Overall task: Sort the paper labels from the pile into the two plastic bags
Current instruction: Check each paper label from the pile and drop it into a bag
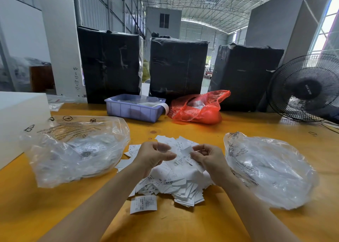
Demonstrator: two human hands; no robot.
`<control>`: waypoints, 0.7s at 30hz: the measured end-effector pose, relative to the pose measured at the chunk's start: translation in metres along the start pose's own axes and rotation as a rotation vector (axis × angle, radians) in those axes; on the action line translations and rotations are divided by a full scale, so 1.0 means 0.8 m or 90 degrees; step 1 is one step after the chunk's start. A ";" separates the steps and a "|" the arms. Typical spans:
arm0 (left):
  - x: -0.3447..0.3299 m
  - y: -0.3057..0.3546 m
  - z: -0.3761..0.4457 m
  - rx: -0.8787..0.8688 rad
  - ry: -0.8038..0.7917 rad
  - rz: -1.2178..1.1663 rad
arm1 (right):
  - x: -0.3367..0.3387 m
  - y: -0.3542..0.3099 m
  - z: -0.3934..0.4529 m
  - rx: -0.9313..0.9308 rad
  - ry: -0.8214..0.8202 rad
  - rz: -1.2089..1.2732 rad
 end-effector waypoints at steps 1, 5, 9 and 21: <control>0.000 -0.001 0.000 0.003 0.002 0.009 | 0.001 0.001 0.000 0.004 -0.004 -0.007; -0.004 -0.003 -0.002 0.026 -0.029 0.041 | -0.007 -0.007 -0.004 0.052 -0.035 -0.060; -0.009 -0.008 -0.003 0.055 -0.051 0.061 | -0.017 -0.020 -0.010 0.121 -0.048 -0.081; 0.015 -0.008 0.004 0.036 0.078 0.029 | -0.009 -0.006 -0.008 -0.004 -0.150 -0.024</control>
Point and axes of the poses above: each hand's wrist, its own z-axis towards the middle knuckle, its own x-axis out of the back of the hand, y = z × x, the point moved 6 cm from there along z, towards the middle knuckle, and after that the axes turned 3 degrees about -y, right-handed, at the moved point
